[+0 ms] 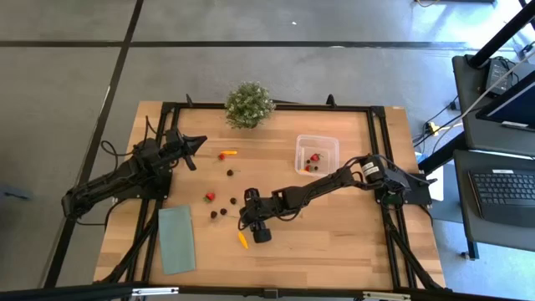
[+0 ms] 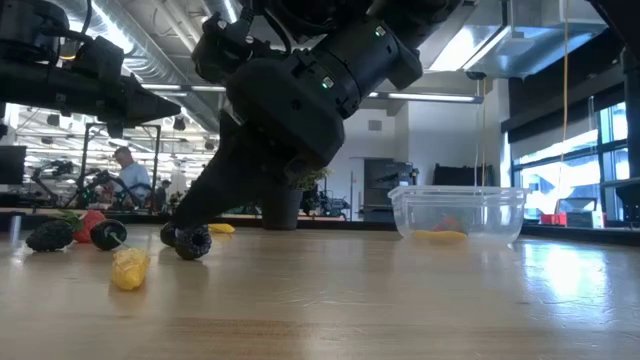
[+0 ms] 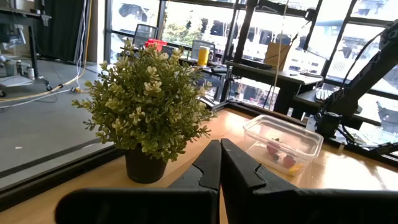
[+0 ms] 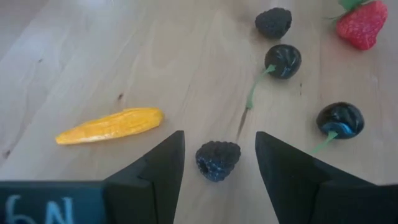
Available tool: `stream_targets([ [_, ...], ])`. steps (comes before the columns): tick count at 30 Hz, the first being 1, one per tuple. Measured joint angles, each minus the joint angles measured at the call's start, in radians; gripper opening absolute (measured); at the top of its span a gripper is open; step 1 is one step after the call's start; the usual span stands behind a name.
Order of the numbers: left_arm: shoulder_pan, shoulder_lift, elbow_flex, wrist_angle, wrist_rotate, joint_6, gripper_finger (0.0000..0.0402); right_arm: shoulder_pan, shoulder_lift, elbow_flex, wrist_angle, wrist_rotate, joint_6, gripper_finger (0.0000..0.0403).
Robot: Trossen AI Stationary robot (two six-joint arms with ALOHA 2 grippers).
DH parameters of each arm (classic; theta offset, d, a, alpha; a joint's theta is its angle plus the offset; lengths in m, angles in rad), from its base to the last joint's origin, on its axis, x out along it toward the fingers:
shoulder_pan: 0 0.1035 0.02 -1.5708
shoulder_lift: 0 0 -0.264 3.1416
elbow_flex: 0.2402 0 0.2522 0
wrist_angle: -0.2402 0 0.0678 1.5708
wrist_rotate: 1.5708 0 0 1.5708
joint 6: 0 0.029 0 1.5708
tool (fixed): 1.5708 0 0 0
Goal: Pick and placing Produce into tupperware
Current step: Put the right blackberry into the transparent bin
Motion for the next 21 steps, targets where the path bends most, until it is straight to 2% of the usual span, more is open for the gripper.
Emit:
stream_targets([
  [21, 0.000, 0.000, 0.000, 0.000, 0.000, 0.000, 0.0000, 0.000, 0.061, 0.001, 0.027, 0.000, 0.069, 0.0198],
])
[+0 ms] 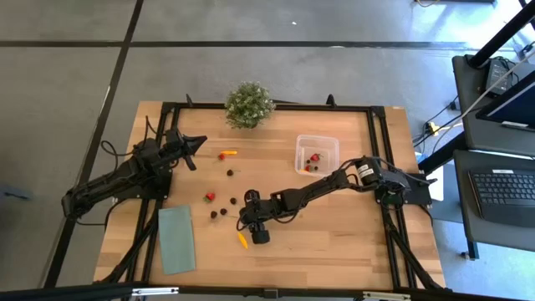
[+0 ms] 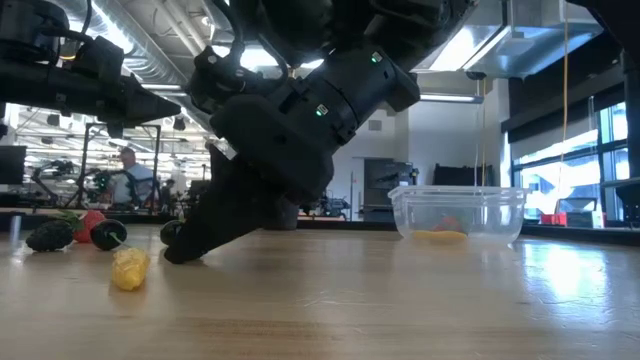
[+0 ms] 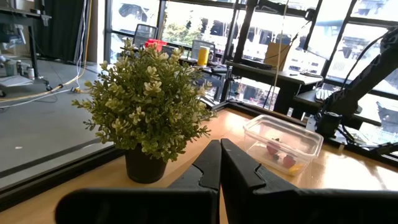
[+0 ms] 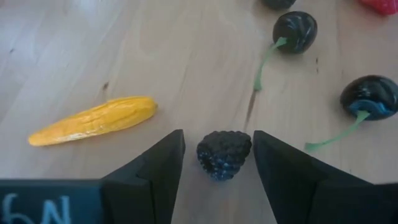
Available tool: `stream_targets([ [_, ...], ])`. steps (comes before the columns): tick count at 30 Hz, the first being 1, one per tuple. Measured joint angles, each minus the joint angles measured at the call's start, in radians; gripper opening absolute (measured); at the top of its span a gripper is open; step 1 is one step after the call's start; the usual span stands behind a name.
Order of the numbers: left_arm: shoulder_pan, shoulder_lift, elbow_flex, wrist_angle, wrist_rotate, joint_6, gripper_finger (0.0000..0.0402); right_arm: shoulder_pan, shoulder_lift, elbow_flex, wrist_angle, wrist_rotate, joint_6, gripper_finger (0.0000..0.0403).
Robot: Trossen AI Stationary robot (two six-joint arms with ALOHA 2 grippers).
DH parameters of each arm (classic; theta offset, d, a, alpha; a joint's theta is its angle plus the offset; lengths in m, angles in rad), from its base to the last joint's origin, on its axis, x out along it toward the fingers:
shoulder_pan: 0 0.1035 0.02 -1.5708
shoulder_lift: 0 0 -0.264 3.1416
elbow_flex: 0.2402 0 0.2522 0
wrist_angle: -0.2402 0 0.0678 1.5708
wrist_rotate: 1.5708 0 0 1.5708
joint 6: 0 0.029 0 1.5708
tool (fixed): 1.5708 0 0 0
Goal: Pick and placing Produce into tupperware
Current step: Put the right blackberry into the transparent bin
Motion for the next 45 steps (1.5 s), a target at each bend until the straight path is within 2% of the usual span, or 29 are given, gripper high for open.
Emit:
stream_targets([
  [7, 0.000, 0.000, 0.000, 0.000, 0.000, 0.000, 0.0000, 0.000, 0.001, 0.000, -0.002, 0.000, 0.001, 0.0189],
  [17, 0.000, 0.000, 0.000, 0.000, 0.000, 0.000, 0.0000, 0.000, 0.003, 0.000, -0.002, 0.000, 0.001, 0.0105],
  [22, 0.000, 0.000, 0.000, 0.000, 0.000, 0.000, 0.0000, 0.000, 0.002, 0.002, -0.010, 0.006, 0.006, 0.0102],
  [25, 0.000, 0.000, 0.000, 0.000, 0.000, 0.000, 0.0000, -0.011, -0.030, -0.001, -0.082, 0.006, 0.034, 0.0099],
  [32, 0.000, 0.000, 0.000, -0.003, 0.000, 0.000, 0.0000, -0.086, -0.224, -0.002, -0.349, 0.102, 0.153, 0.0099],
  [39, 0.000, 0.000, 0.000, -0.003, 0.000, 0.000, 0.0000, -0.179, -0.419, -0.005, -0.751, 0.189, 0.254, 0.0099],
  [45, -0.004, 0.000, 0.000, -0.003, 0.008, 0.000, 0.0000, -0.272, -0.601, -0.142, -0.838, 0.194, 0.316, 0.0099],
])
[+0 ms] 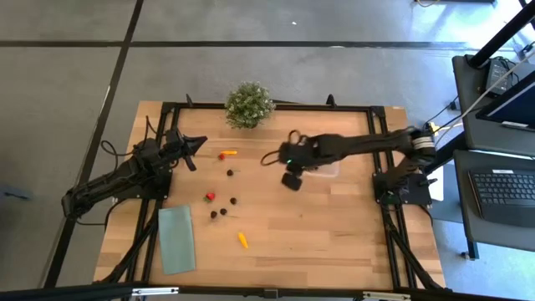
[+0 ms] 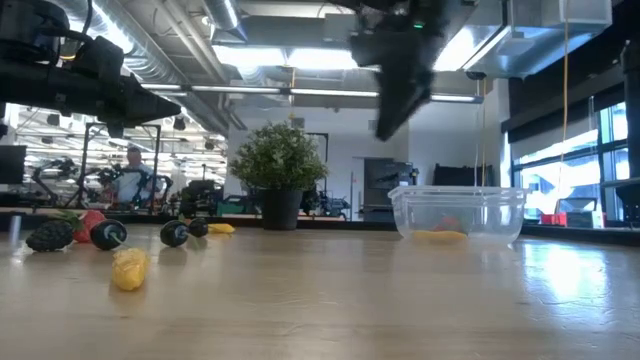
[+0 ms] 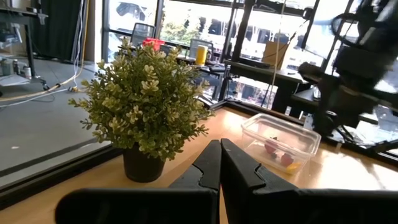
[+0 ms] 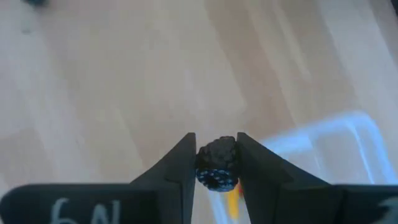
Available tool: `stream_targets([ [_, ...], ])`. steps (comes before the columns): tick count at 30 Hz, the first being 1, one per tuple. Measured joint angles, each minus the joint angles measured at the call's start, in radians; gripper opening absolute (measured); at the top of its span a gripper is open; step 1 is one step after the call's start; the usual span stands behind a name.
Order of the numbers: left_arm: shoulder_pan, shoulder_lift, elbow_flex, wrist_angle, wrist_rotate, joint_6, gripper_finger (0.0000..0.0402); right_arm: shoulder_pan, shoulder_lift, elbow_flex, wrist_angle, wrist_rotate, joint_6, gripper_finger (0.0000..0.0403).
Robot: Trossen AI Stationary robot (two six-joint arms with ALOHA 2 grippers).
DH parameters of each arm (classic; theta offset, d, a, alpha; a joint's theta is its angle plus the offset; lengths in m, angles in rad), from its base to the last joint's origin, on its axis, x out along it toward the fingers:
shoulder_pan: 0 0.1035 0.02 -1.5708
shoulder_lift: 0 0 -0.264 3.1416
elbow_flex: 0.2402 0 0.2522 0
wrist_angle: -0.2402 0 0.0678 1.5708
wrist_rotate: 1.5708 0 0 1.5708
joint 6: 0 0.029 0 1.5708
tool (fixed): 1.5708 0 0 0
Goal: Pick and placing Produce into tupperware
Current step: Put the right blackberry into the transparent bin
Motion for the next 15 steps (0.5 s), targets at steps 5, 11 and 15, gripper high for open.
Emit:
stream_targets([
  [5, -0.014, 0.000, 0.000, 0.000, 0.000, 0.000, 0.0000, -0.104, -0.120, -0.194, 0.039, -0.001, 0.102, 0.0099],
  [11, -0.027, 0.000, 0.000, 0.000, 0.001, 0.000, 0.0000, -0.208, -0.134, -0.383, 0.166, -0.022, 0.209, 0.0099],
  [15, -0.028, 0.000, 0.000, 0.000, 0.001, 0.000, 0.0000, -0.226, -0.123, -0.465, 0.307, -0.046, 0.241, 0.0099],
])
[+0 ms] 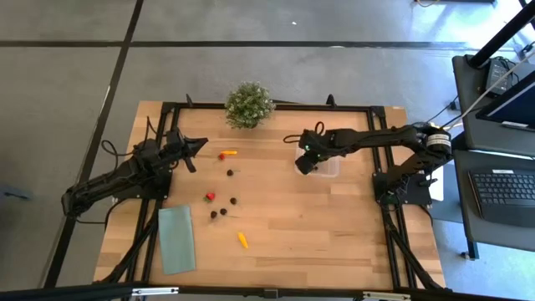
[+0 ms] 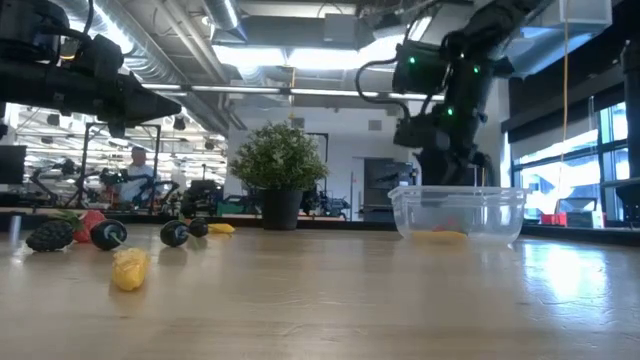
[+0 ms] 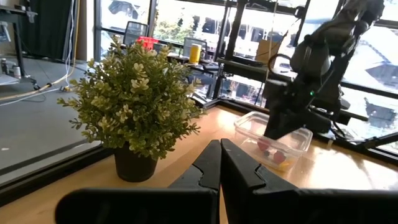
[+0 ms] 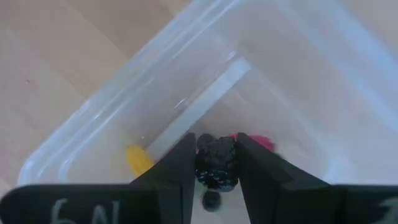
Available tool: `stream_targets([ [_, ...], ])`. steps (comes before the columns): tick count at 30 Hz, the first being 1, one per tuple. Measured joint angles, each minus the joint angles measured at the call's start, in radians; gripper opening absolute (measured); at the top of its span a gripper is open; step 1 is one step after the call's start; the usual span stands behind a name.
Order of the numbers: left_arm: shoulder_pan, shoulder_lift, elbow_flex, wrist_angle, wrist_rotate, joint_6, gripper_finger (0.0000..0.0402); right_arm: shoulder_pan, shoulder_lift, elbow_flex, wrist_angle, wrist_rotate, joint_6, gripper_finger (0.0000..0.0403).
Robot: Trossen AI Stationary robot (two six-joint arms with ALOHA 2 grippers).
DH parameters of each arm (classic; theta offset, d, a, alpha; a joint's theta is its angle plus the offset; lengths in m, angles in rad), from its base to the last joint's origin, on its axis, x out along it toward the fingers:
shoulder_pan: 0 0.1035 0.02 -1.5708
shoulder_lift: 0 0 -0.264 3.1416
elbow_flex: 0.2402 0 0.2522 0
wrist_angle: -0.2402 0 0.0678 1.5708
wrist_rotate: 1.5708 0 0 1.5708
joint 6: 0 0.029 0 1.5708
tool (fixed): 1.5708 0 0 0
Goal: Pick and placing Produce into tupperware
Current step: Put the right blackberry into the transparent bin, then put the bottom sweet corn into the transparent bin
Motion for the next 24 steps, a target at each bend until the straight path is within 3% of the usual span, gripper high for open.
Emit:
stream_targets([
  [16, 0.000, 0.000, 0.000, 0.000, 0.000, 0.000, 0.0000, 0.000, 0.001, -0.038, 0.045, -0.033, 0.042, 0.0138],
  [20, 0.000, 0.000, 0.000, 0.000, 0.000, 0.000, 0.0000, 0.000, 0.000, -0.038, 0.080, -0.034, 0.016, 0.0176],
  [24, 0.000, 0.000, 0.000, 0.000, 0.000, 0.000, 0.0000, 0.000, 0.000, -0.032, 0.080, -0.039, -0.009, 0.0241],
])
